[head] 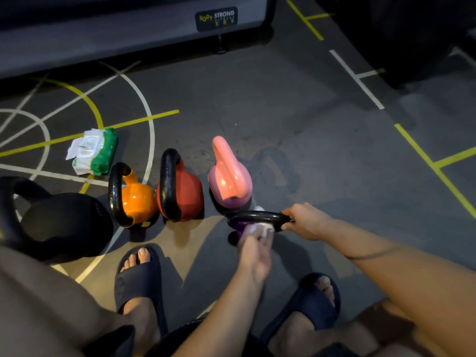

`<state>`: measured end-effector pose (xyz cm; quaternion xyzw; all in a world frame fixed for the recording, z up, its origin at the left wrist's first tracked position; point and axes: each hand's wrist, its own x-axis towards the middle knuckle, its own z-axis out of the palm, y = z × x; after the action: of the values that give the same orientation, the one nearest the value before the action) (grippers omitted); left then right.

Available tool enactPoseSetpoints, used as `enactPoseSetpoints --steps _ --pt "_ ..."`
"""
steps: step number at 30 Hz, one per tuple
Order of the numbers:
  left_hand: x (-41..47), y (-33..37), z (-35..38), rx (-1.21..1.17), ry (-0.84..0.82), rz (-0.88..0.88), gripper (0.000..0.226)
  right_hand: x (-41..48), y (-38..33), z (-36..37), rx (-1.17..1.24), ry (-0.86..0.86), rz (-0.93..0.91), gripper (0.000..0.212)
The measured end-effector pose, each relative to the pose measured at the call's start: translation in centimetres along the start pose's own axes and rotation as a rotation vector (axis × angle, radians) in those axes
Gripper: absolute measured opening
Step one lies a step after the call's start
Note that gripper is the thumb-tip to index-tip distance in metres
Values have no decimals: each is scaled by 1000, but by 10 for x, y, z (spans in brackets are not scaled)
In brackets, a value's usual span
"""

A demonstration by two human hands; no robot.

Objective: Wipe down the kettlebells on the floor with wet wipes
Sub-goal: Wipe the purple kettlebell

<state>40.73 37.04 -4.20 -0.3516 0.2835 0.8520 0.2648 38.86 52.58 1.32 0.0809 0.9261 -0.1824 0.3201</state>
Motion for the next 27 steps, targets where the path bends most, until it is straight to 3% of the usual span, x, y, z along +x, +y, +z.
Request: enactPoseSetpoints --steps 3,8,11,14,17,22,24,27 --pt "8 19 -4 -42 65 22 35 1 -1 2 -10 -12 41 21" --pt "-16 -19 2 24 29 -72 33 -9 -9 -4 -148 -117 190 46" --pt "-8 -2 -1 19 21 -47 23 -13 -20 3 -14 -255 187 49" --pt "-1 25 -9 46 90 -25 23 -15 -34 26 315 -235 130 38" --pt "-8 31 -12 139 63 -49 20 -18 -52 47 588 -41 120 24" --pt "-17 46 -18 297 93 -50 23 -29 -76 55 1191 78 308 19" --pt "-20 56 -24 411 96 -43 19 -22 -95 61 1481 202 427 18" --pt "-22 76 -36 648 137 163 10 -2 -130 82 2040 376 513 19"
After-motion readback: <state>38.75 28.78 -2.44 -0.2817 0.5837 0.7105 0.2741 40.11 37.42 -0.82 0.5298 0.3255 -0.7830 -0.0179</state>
